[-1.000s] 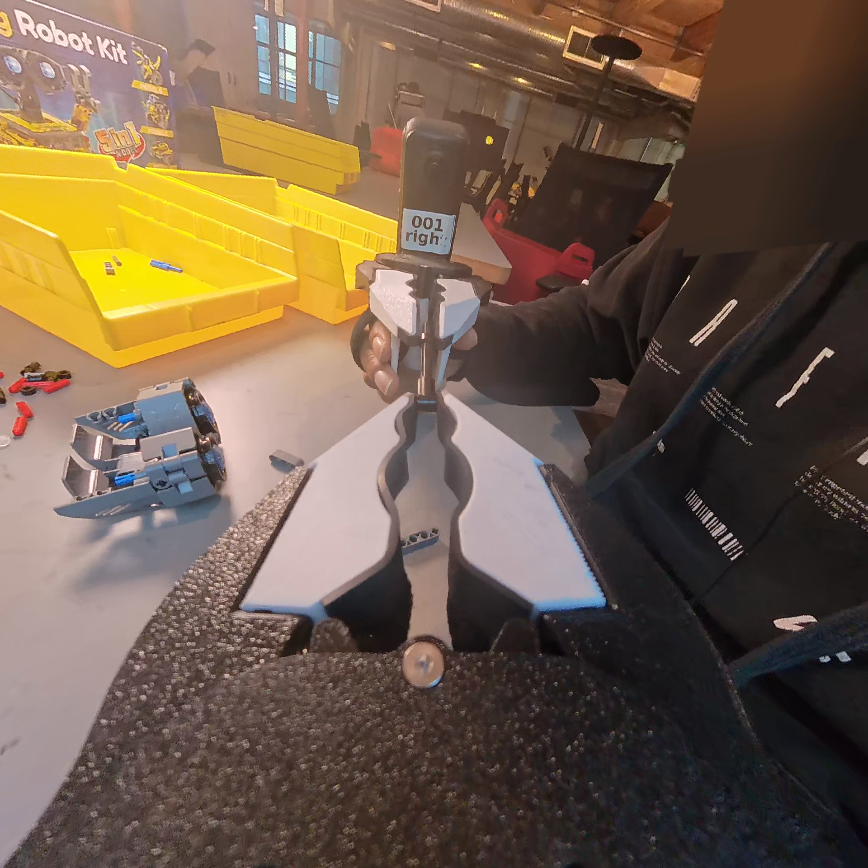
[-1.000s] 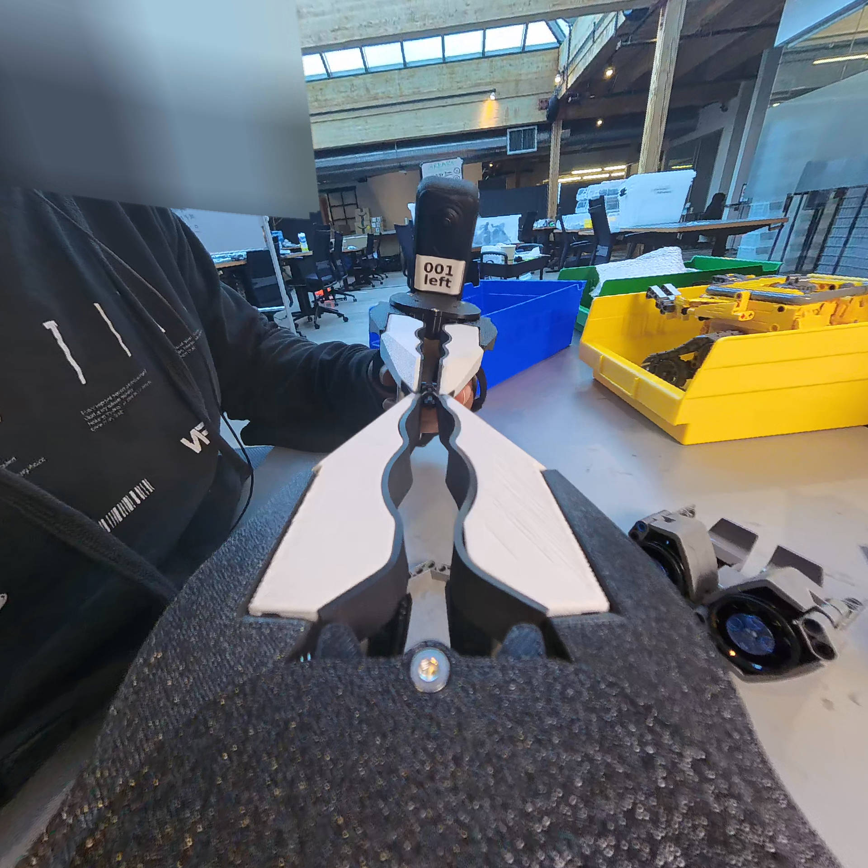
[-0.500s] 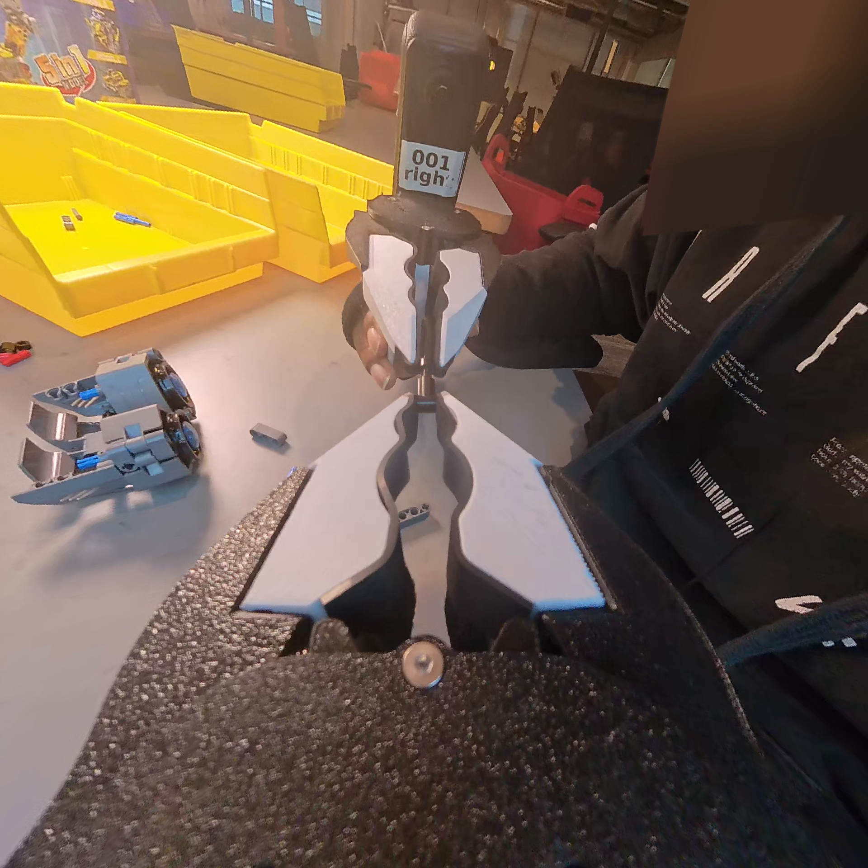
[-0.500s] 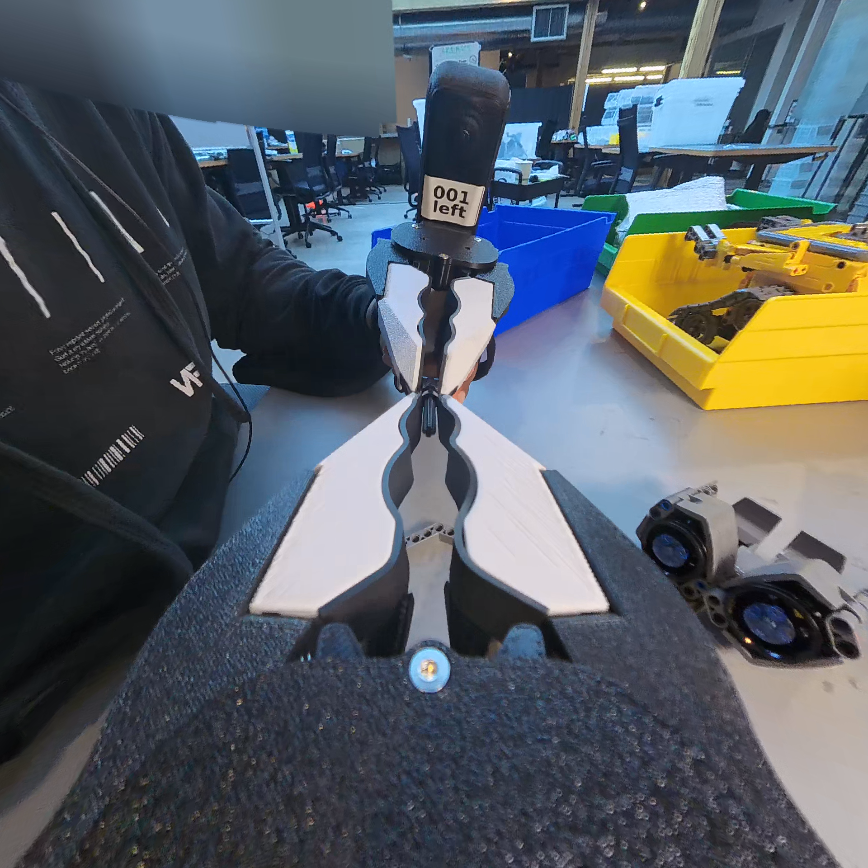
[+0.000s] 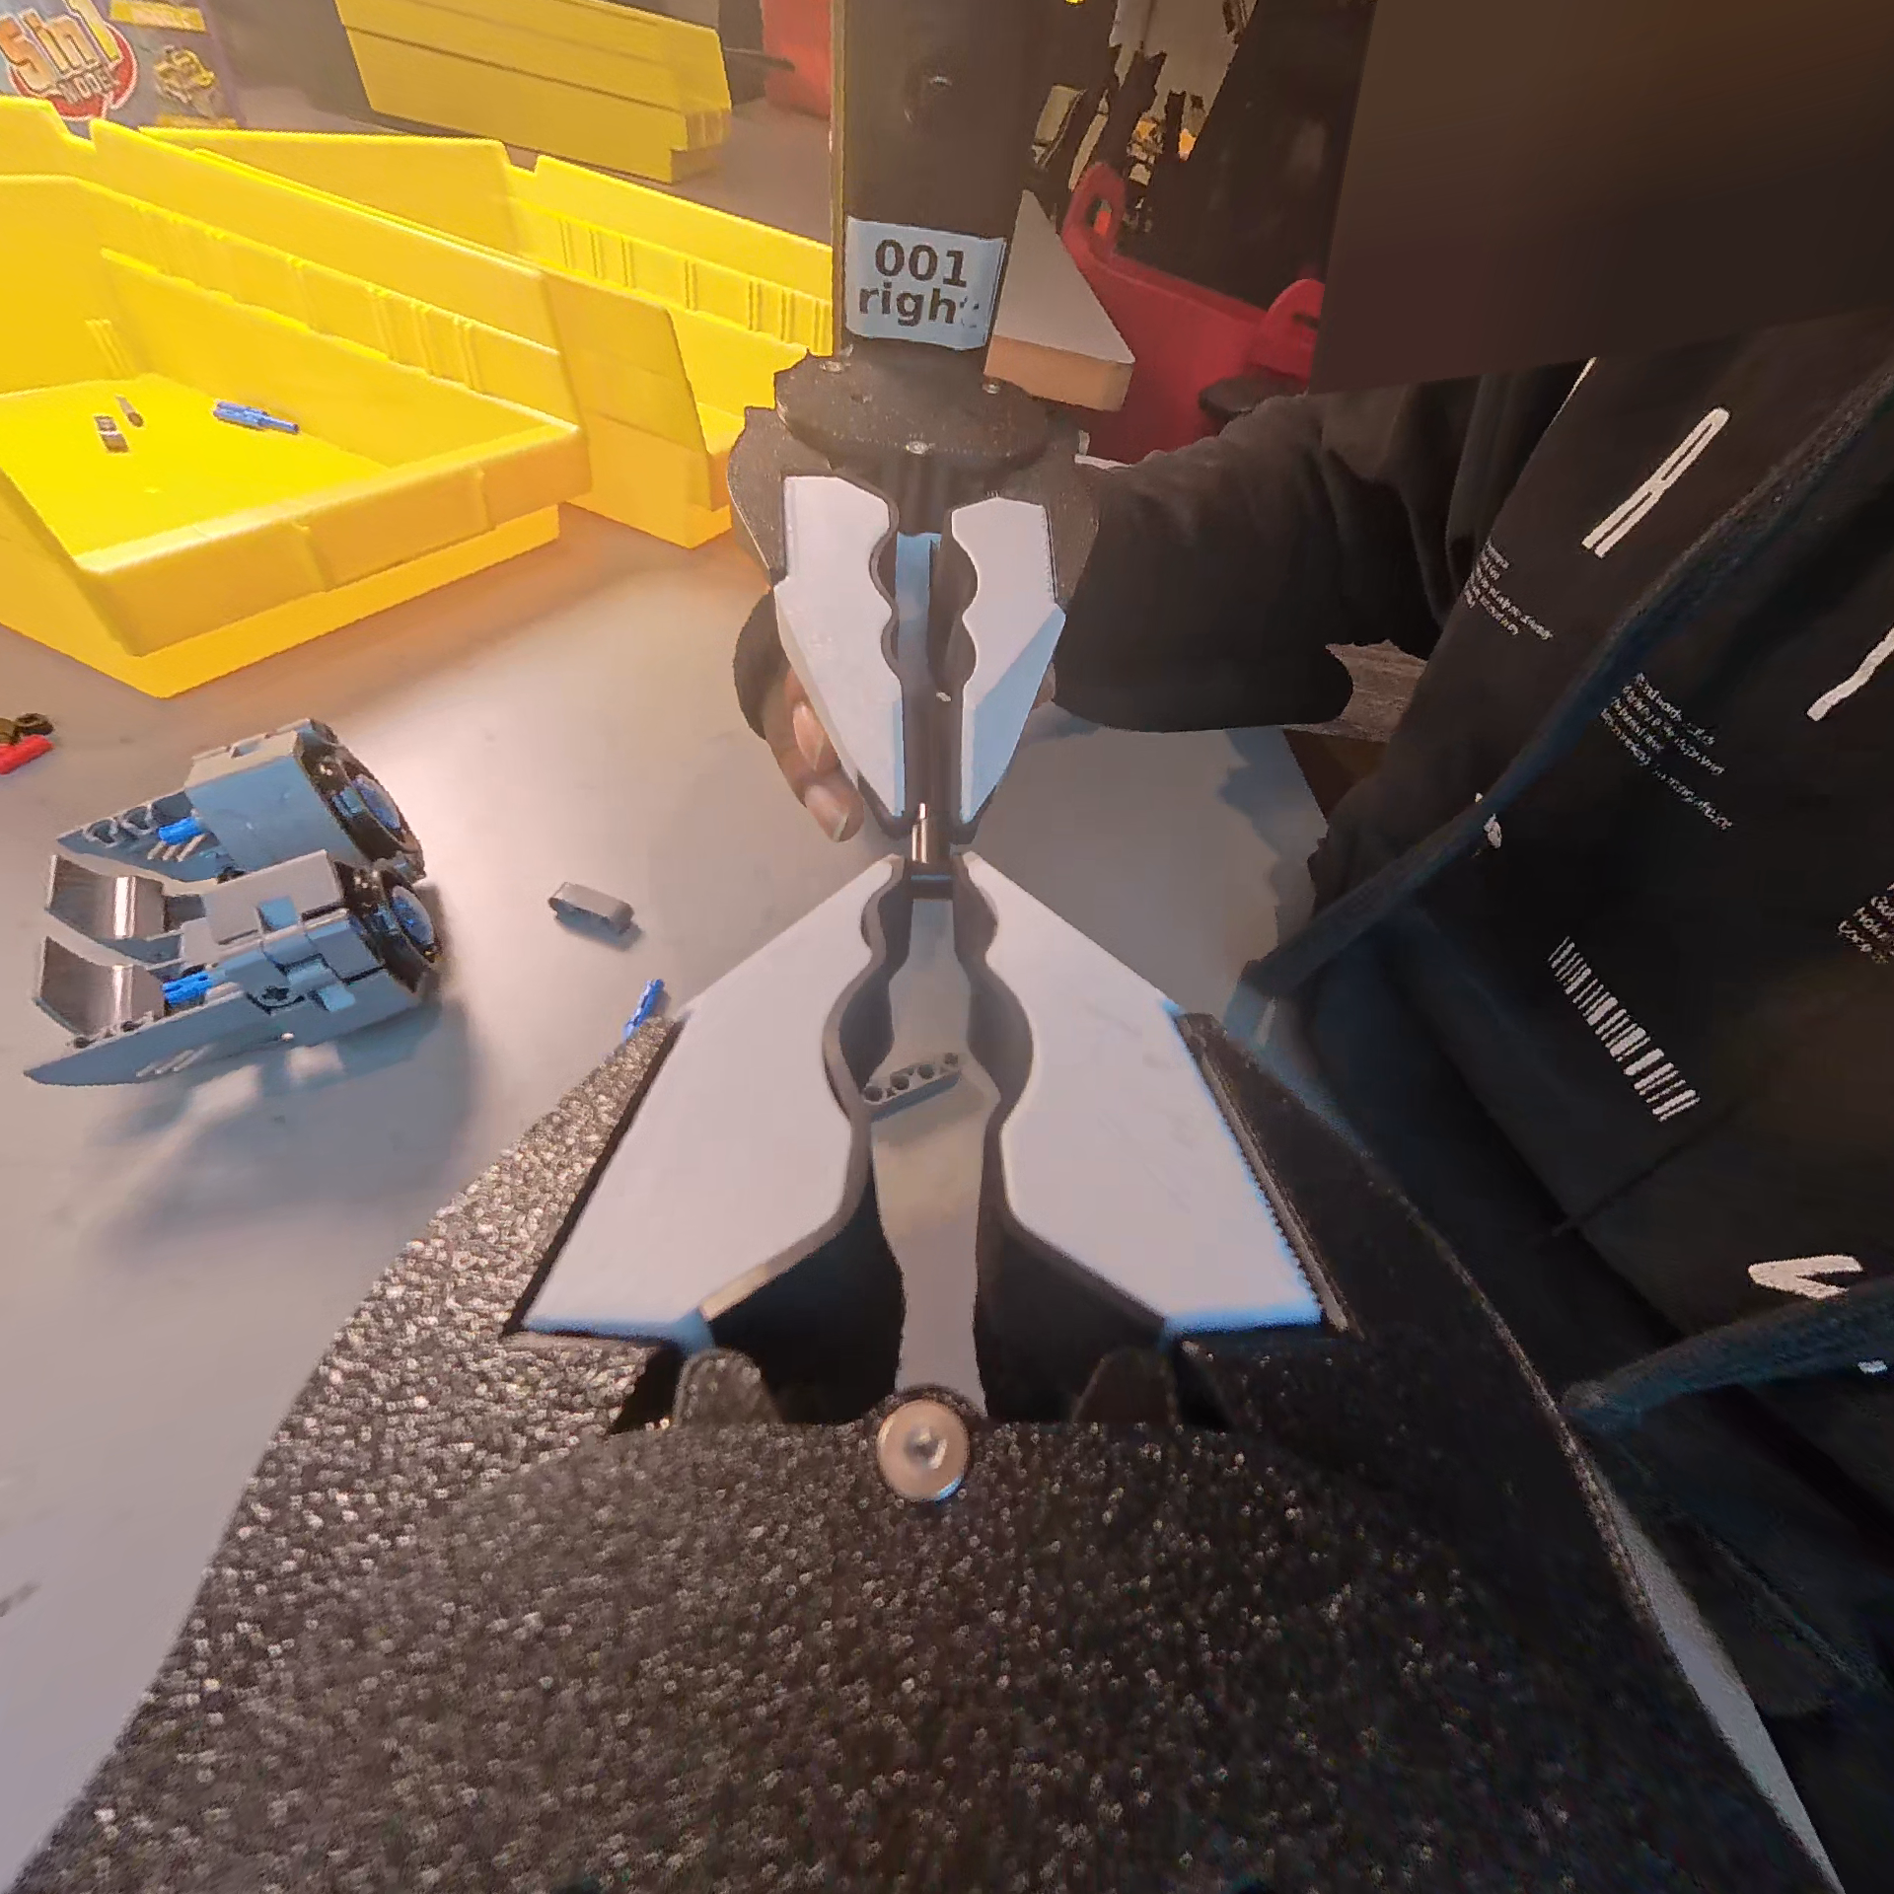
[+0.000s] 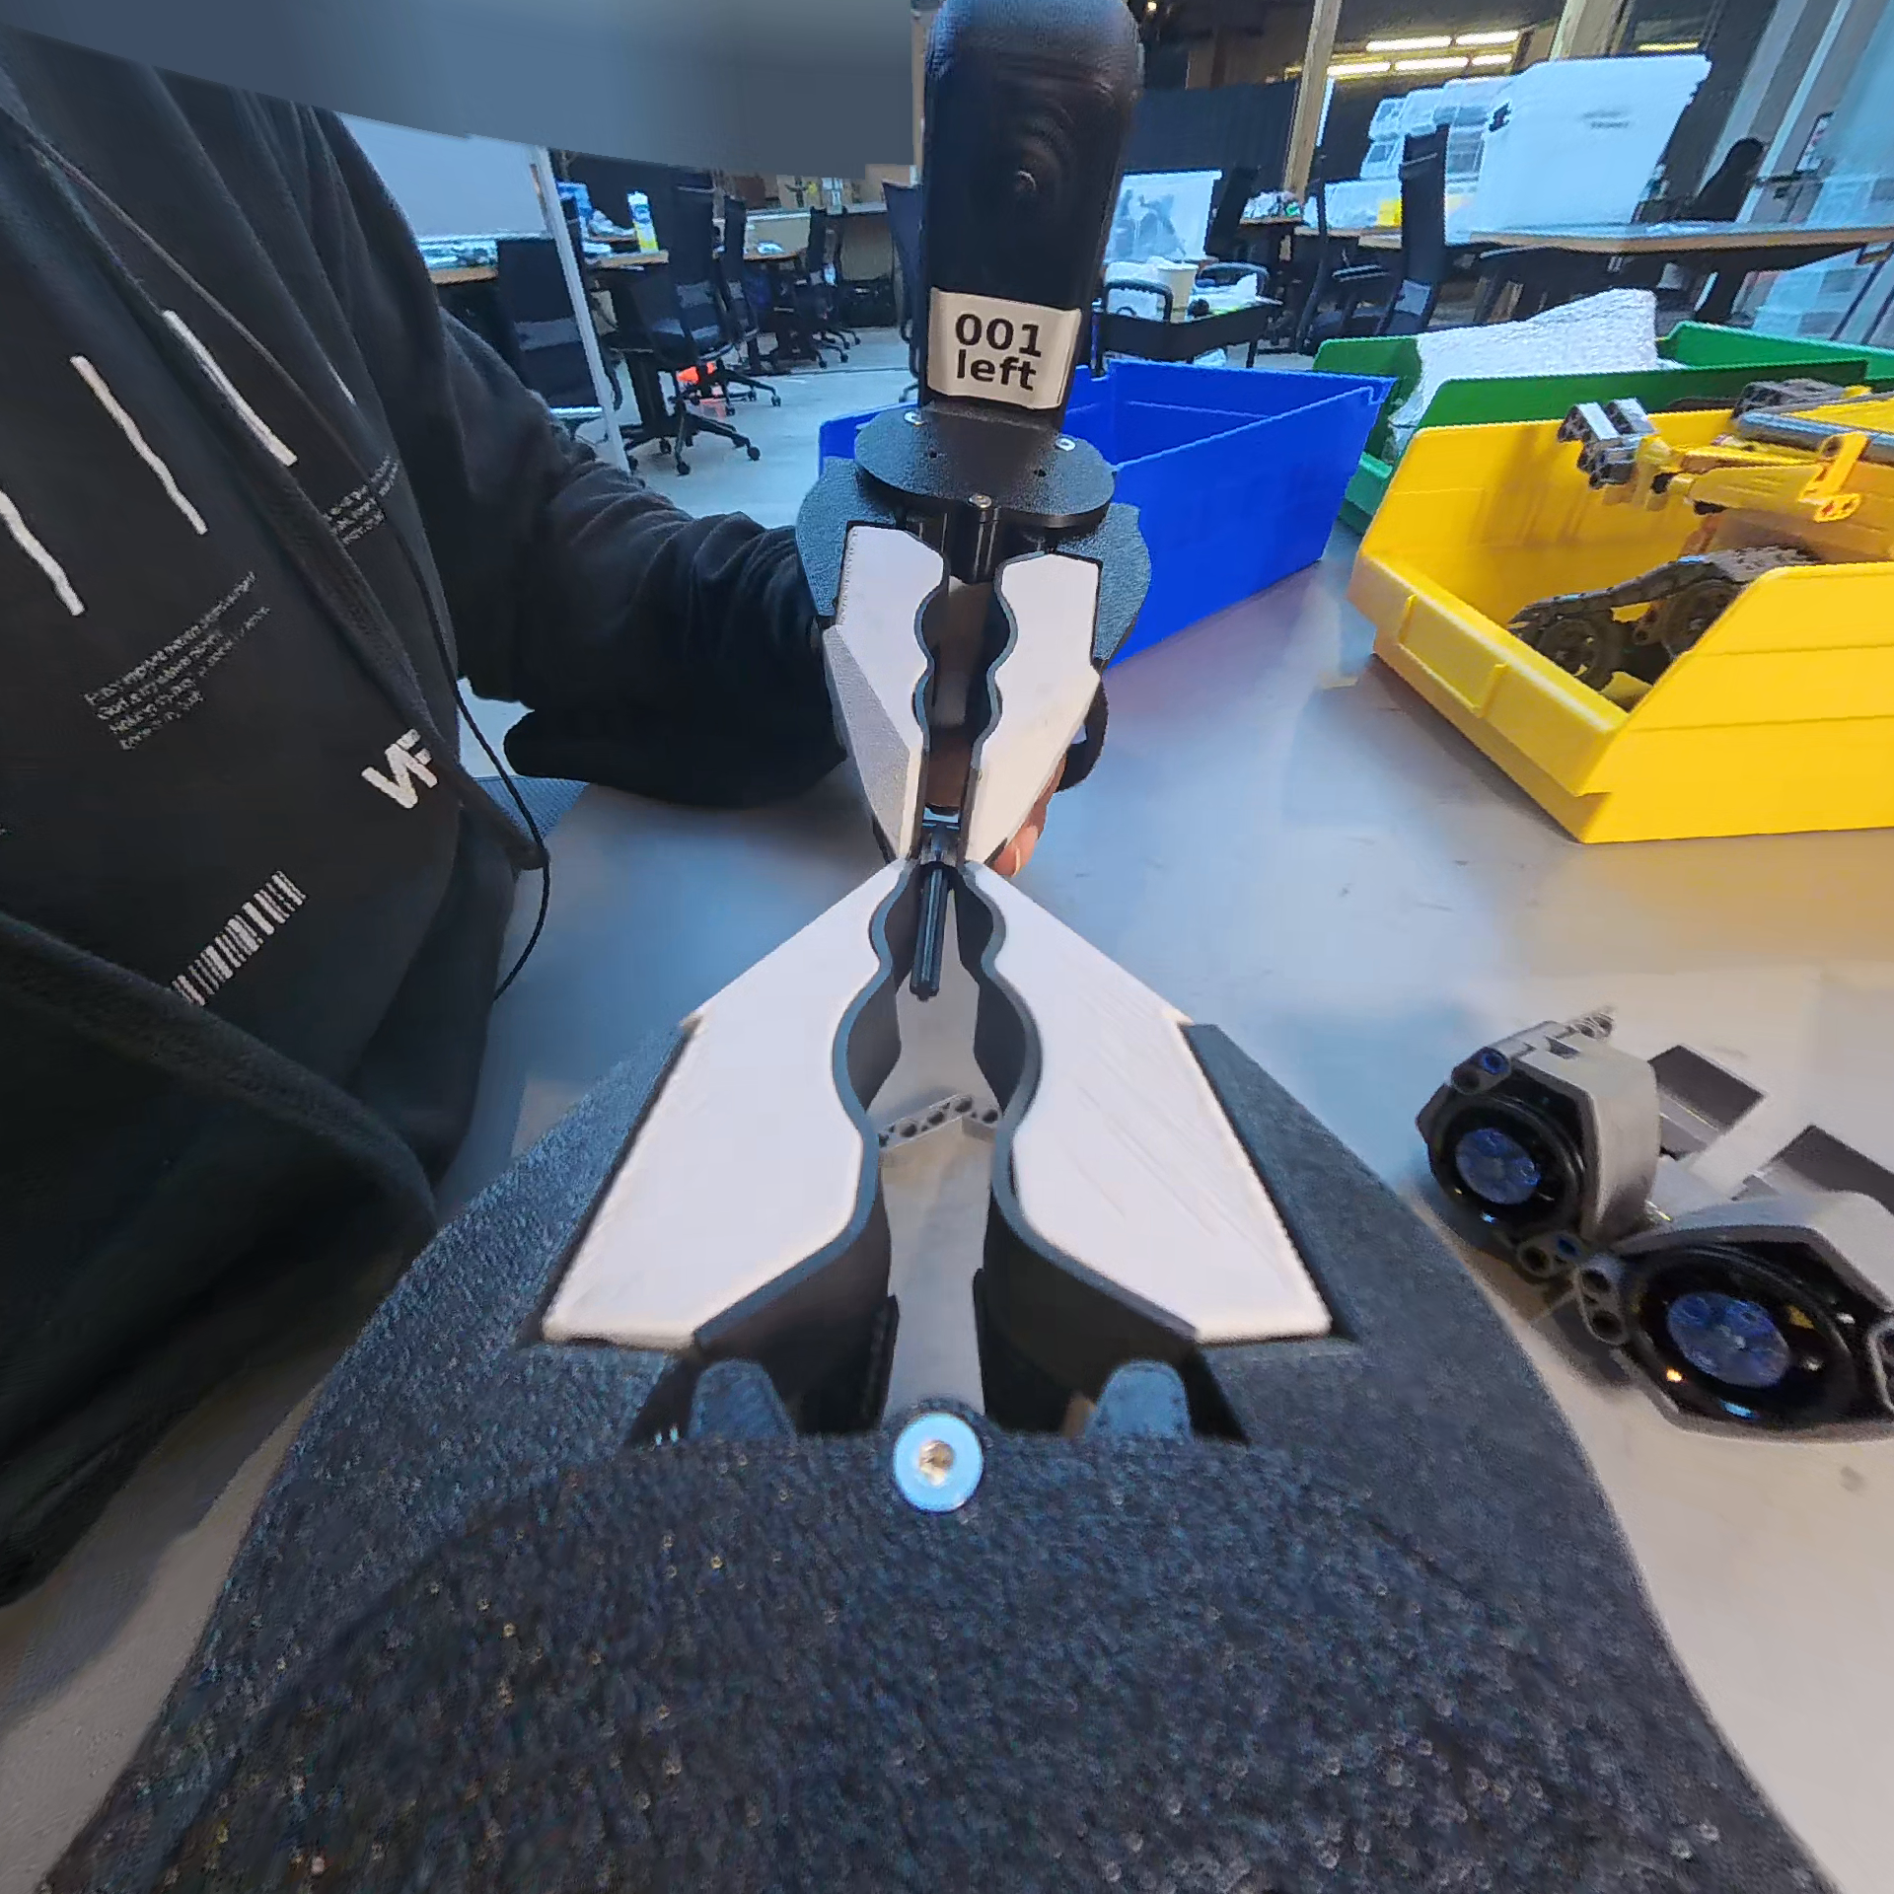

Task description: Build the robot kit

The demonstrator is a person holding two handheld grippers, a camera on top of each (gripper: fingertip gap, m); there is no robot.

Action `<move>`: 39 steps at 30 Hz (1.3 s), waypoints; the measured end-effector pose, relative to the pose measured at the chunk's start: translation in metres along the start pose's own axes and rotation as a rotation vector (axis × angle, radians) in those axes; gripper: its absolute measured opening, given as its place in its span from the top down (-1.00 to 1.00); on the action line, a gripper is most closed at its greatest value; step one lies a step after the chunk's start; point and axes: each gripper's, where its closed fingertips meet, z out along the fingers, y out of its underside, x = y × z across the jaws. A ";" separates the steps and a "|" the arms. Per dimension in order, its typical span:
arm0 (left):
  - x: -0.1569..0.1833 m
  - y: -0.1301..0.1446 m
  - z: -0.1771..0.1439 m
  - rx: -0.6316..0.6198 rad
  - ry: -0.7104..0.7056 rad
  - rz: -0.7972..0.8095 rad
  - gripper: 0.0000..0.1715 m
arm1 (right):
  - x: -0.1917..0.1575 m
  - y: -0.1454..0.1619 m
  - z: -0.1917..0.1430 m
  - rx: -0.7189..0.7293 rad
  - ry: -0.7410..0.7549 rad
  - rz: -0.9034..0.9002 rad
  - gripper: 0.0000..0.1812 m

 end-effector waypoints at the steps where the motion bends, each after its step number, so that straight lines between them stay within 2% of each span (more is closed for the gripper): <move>1: -0.002 0.000 -0.002 -0.007 -0.007 0.009 0.92 | 0.002 -0.001 0.000 0.001 0.009 0.002 0.94; 4: -0.019 0.013 -0.016 -0.085 -0.087 0.056 0.92 | 0.012 0.000 -0.007 -0.036 0.037 0.002 0.76; 8: -0.037 0.040 -0.028 -0.233 -0.137 0.061 0.92 | 0.017 0.030 -0.017 -0.220 0.048 0.012 0.76; 10: -0.040 0.051 -0.027 -0.275 -0.143 0.056 0.92 | 0.013 0.052 -0.017 -0.344 0.032 -0.003 0.75; 13: -0.043 0.061 -0.026 -0.329 -0.152 0.053 0.92 | 0.004 0.069 -0.009 -0.442 0.005 -0.019 0.75; 22: -0.049 0.080 -0.026 -0.428 -0.185 0.054 0.92 | -0.006 0.076 0.013 -0.620 0.085 0.037 0.53; 26: -0.051 0.083 -0.027 -0.443 -0.195 0.059 0.92 | -0.002 0.082 0.010 -0.708 0.158 0.024 0.54; 36: -0.052 0.085 -0.026 -0.451 -0.202 0.068 0.92 | -0.004 0.092 0.008 -0.715 0.123 0.033 0.87; 39: -0.052 0.085 -0.026 -0.454 -0.203 0.065 0.92 | -0.002 0.093 0.006 -0.727 0.128 0.028 0.87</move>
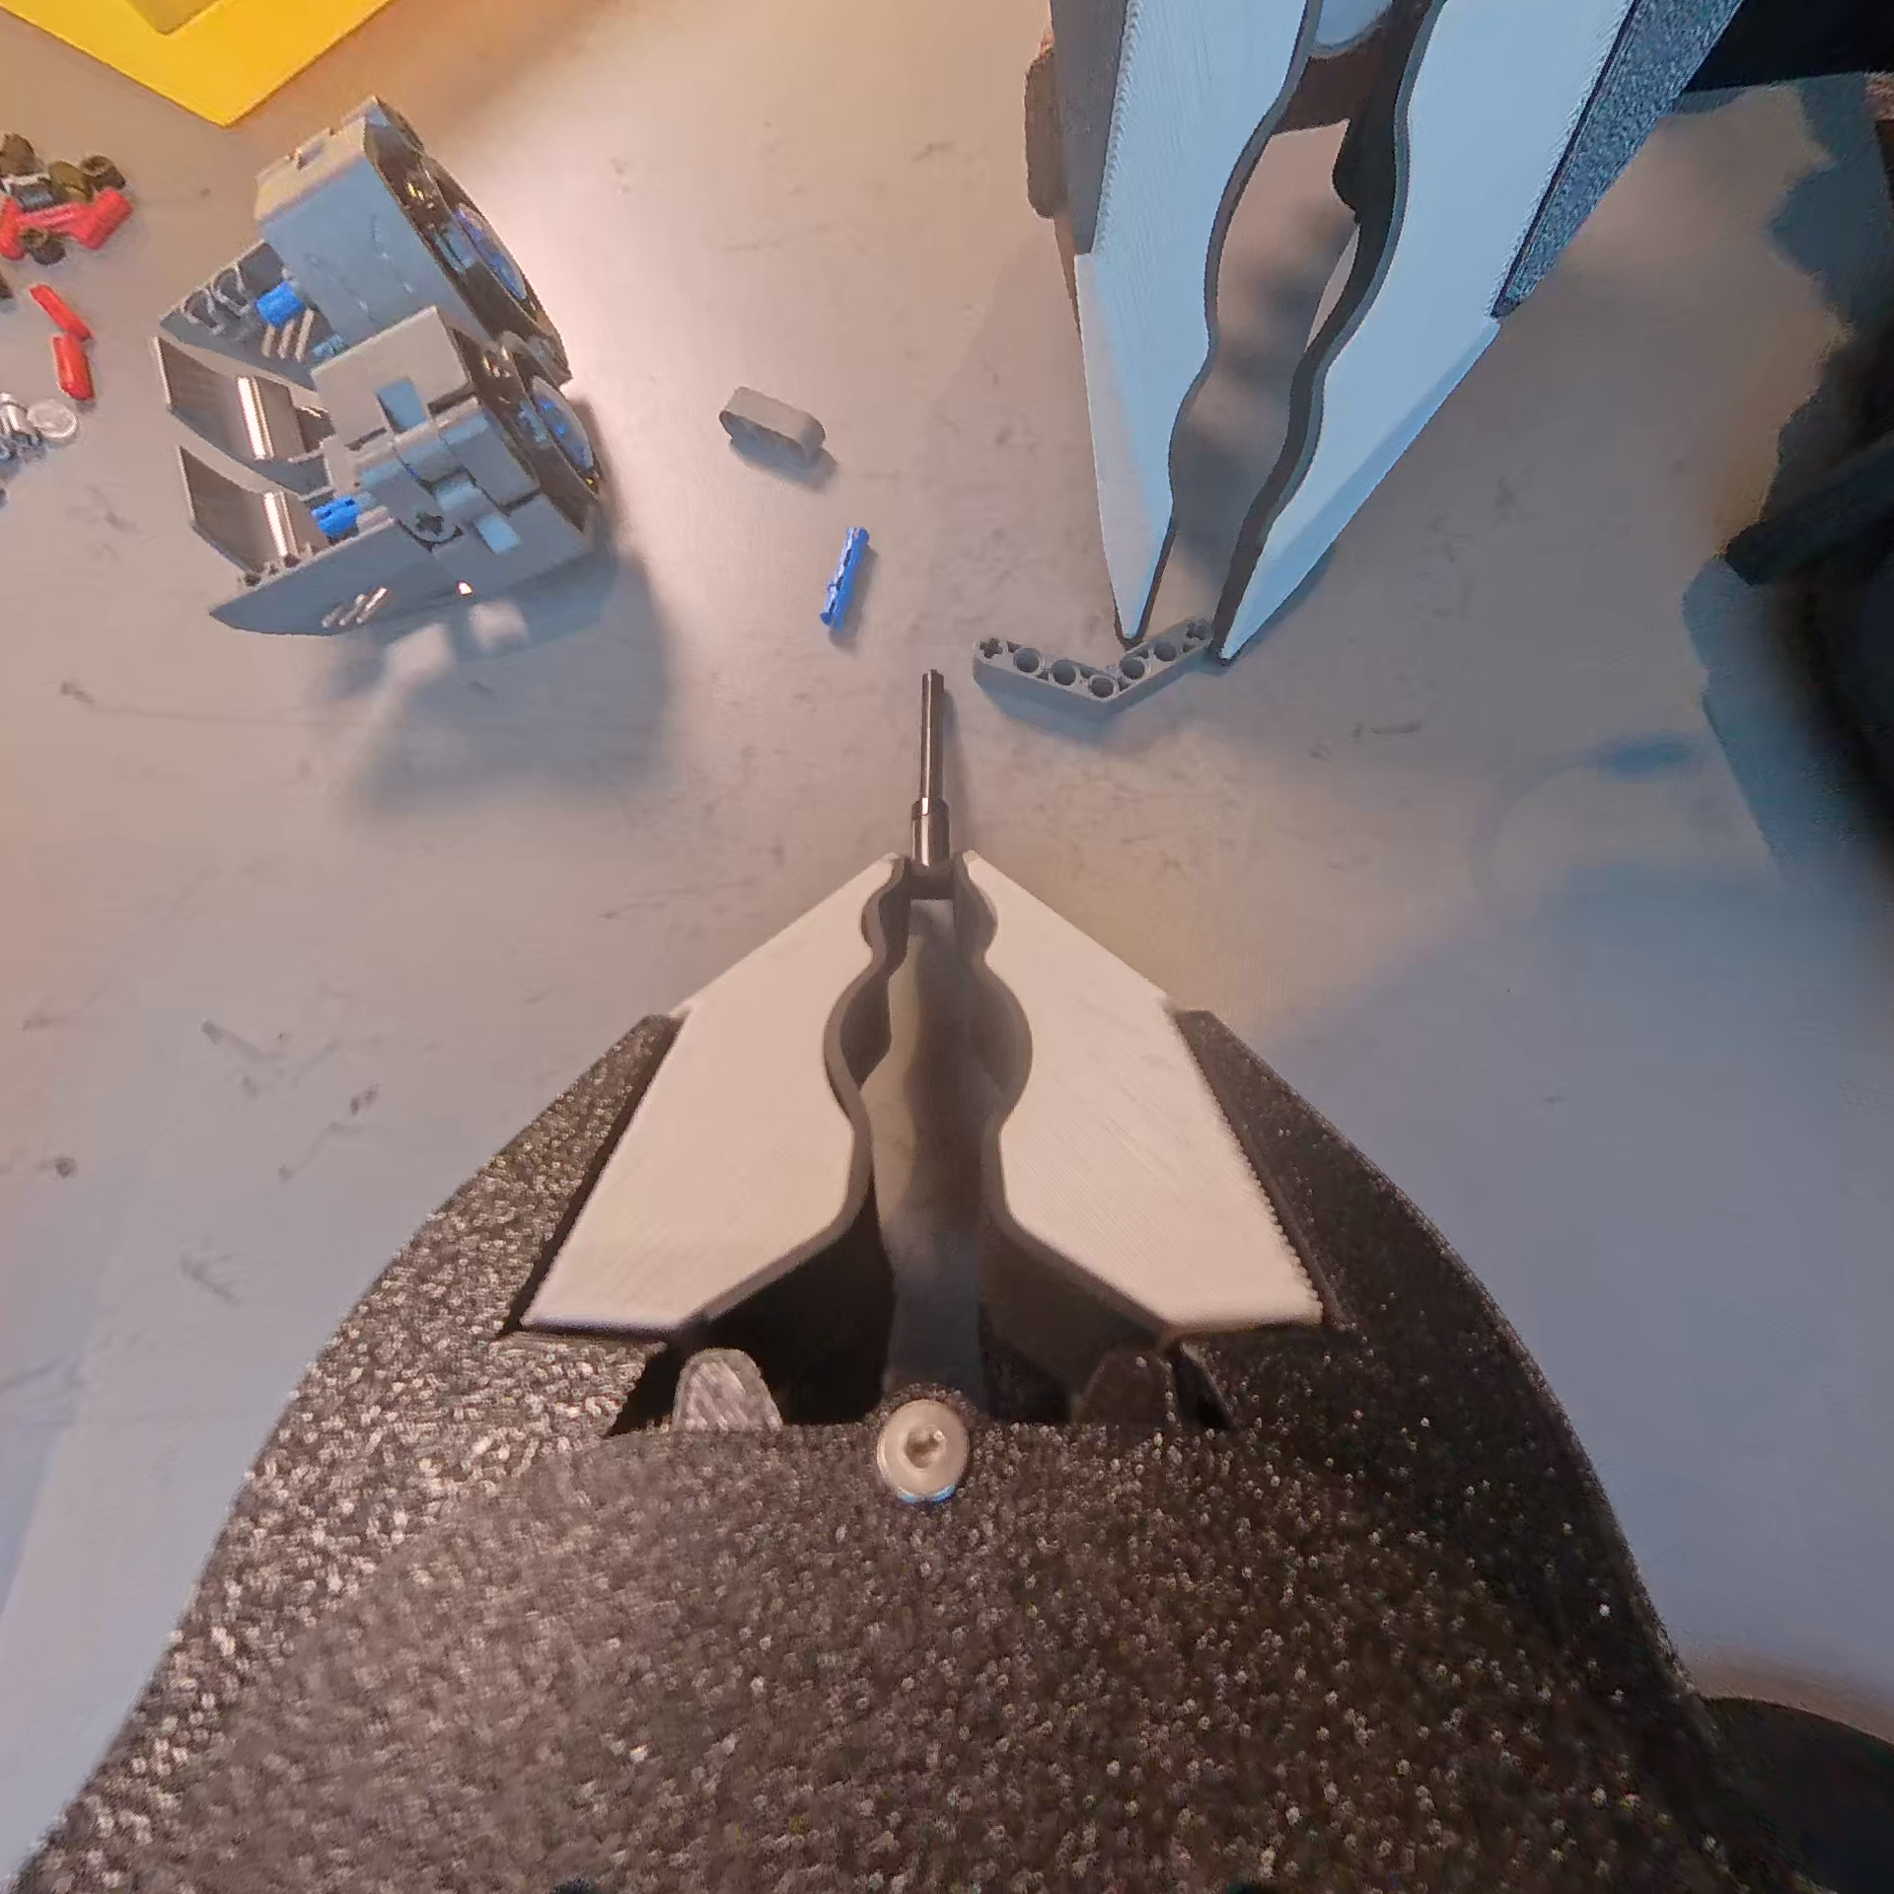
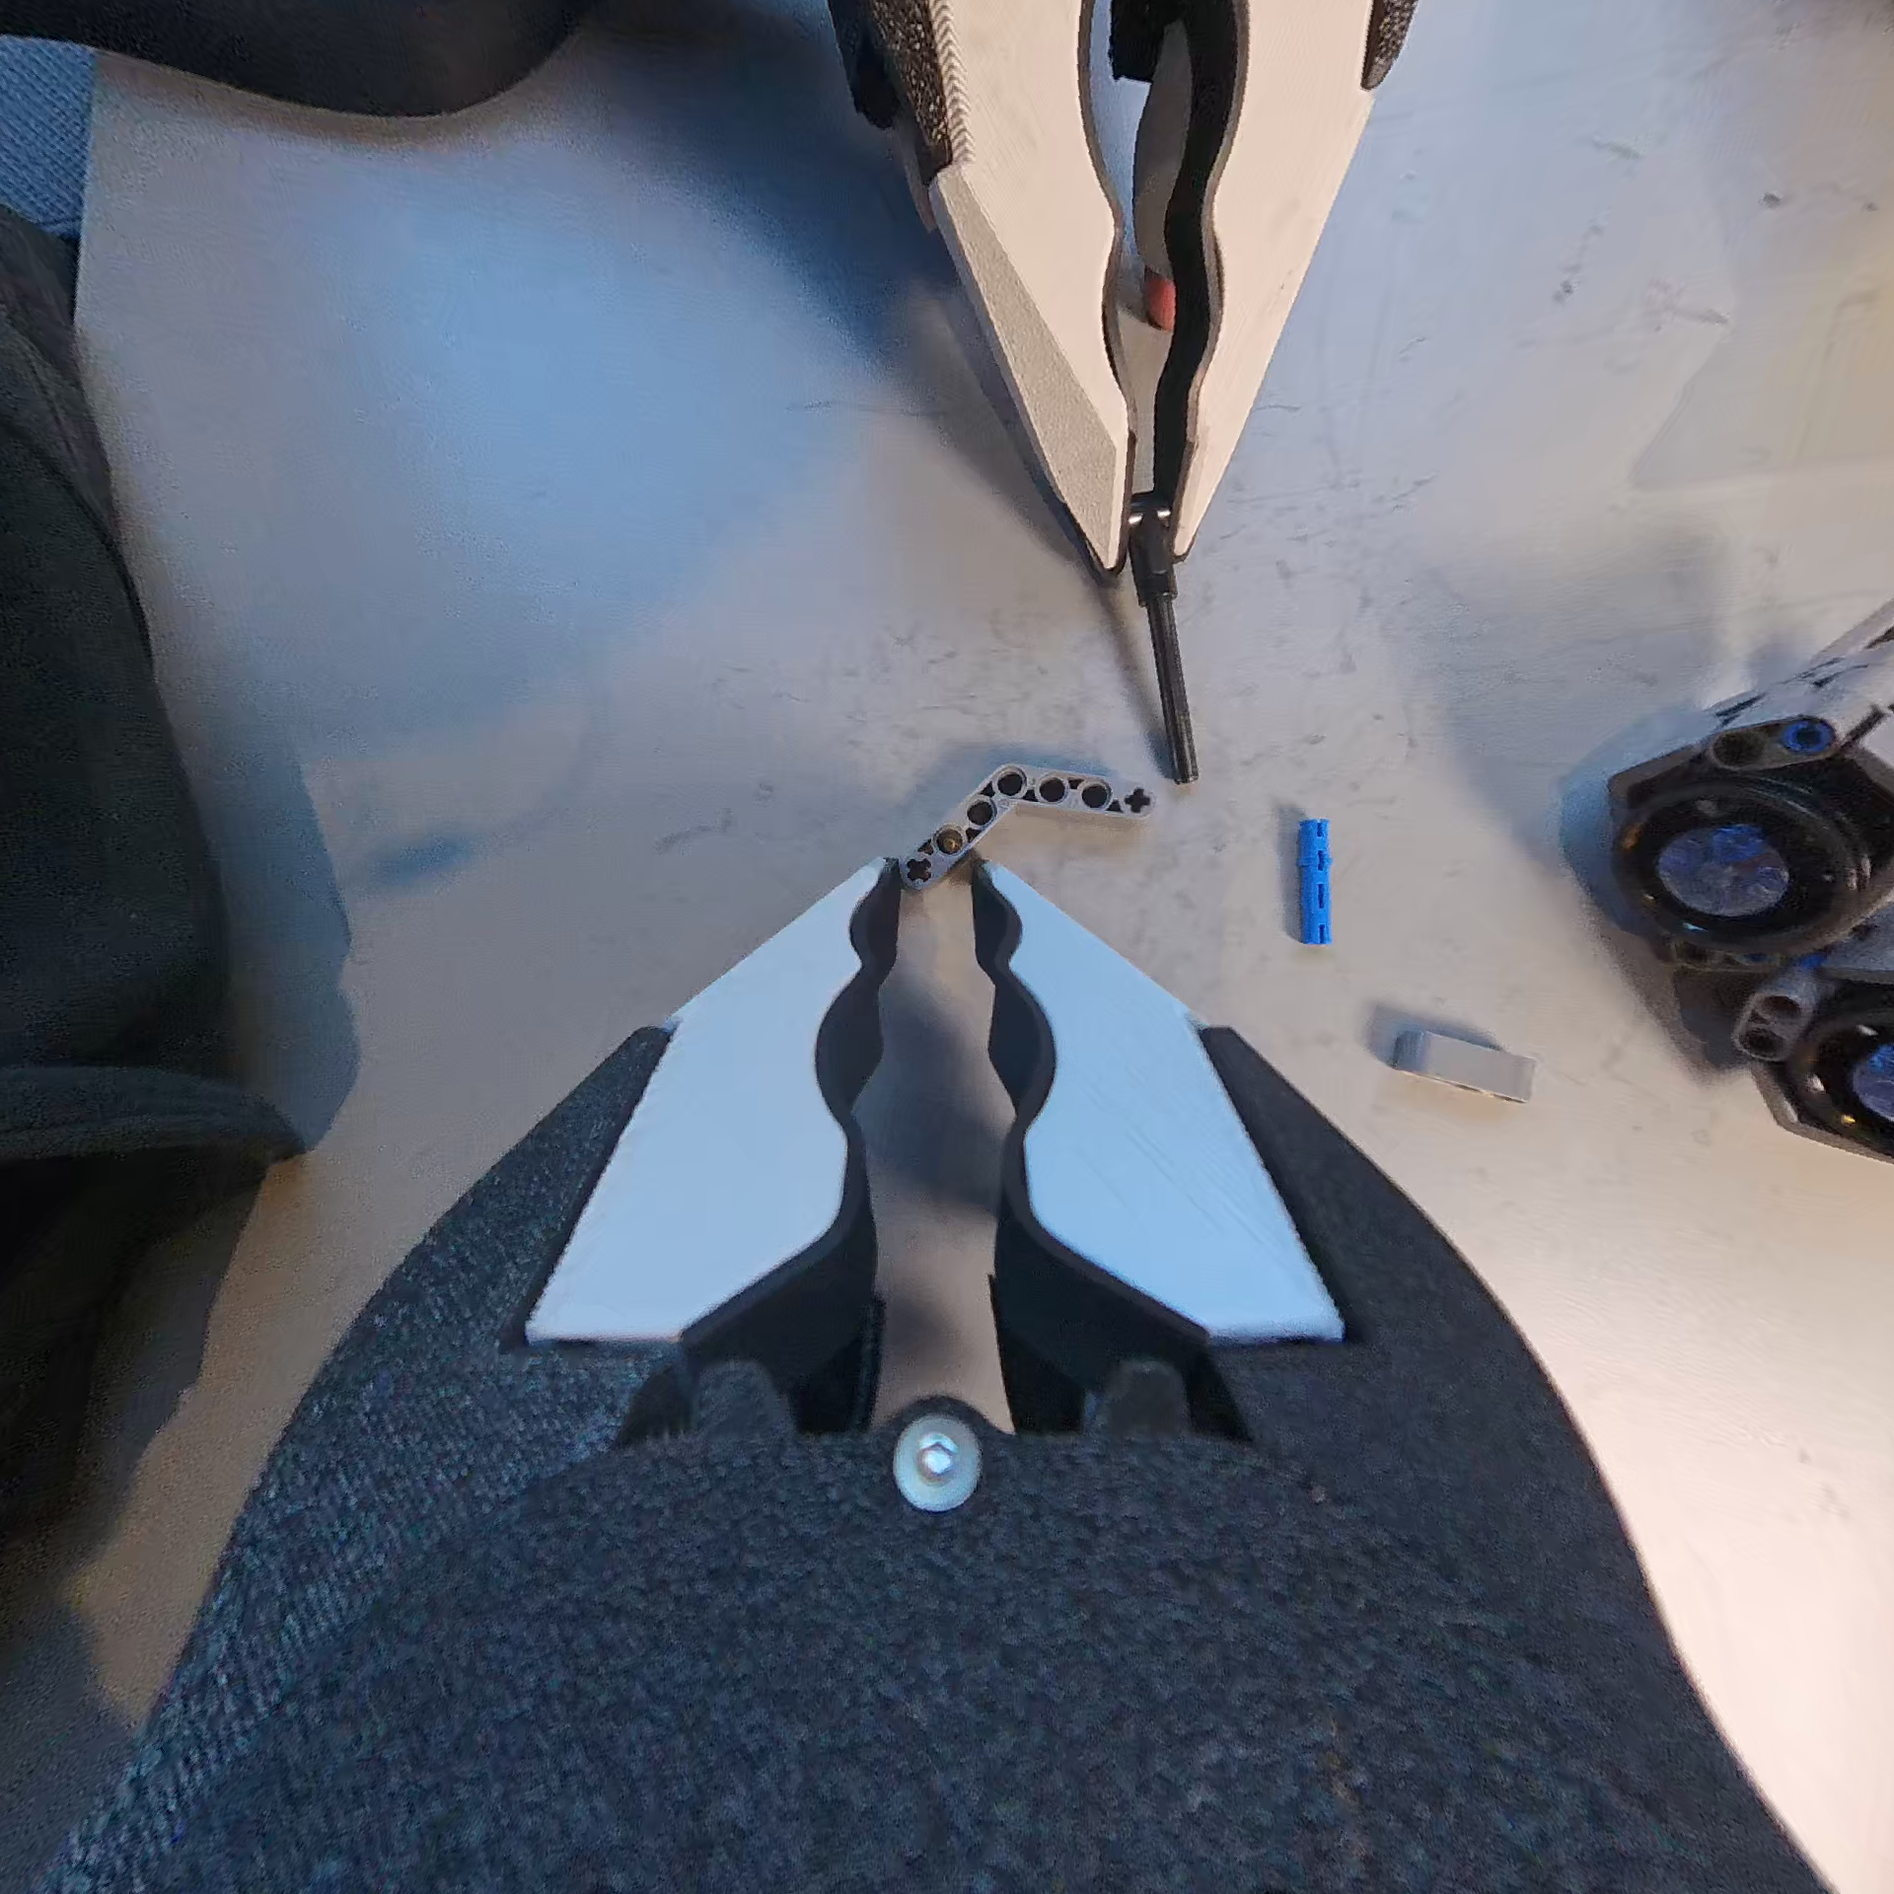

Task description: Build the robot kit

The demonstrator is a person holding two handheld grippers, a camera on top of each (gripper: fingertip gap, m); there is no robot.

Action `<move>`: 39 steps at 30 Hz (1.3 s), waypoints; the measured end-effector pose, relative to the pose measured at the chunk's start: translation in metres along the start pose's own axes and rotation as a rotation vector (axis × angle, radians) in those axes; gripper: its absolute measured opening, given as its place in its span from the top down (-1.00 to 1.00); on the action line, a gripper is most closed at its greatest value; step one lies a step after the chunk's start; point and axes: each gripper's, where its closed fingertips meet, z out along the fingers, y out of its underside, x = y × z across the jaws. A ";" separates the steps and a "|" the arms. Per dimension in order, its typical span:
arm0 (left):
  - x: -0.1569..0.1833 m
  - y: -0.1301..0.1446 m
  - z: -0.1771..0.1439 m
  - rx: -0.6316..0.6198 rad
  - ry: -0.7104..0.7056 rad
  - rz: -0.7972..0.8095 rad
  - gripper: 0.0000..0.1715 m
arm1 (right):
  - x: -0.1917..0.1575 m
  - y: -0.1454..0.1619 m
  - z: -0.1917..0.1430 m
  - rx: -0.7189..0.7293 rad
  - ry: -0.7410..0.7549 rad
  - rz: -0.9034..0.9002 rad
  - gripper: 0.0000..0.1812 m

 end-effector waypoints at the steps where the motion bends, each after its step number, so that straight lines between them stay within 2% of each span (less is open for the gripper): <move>1: 0.000 0.000 0.000 -0.003 -0.001 0.000 0.92 | 0.000 0.000 0.000 -0.003 0.000 0.002 0.86; 9: -0.001 0.001 0.000 -0.010 -0.004 -0.003 0.92 | 0.003 -0.005 0.003 -0.033 0.002 0.094 0.81; 17: -0.001 0.002 0.000 -0.018 -0.013 -0.001 0.92 | 0.008 -0.004 0.004 -0.057 0.019 0.093 0.93; 23: -0.001 0.002 0.001 -0.023 -0.020 -0.001 0.92 | 0.007 -0.002 0.003 -0.061 -0.005 0.066 0.93; 27: -0.001 0.002 0.001 -0.029 -0.025 0.005 0.92 | 0.004 -0.004 0.003 -0.074 -0.021 0.069 0.82; 31: -0.002 0.003 0.001 -0.033 -0.028 0.005 0.92 | 0.007 -0.006 0.005 -0.081 0.001 0.086 0.80; 39: -0.003 0.001 0.001 -0.026 -0.032 -0.007 0.92 | 0.008 -0.008 0.009 -0.091 0.021 0.038 0.94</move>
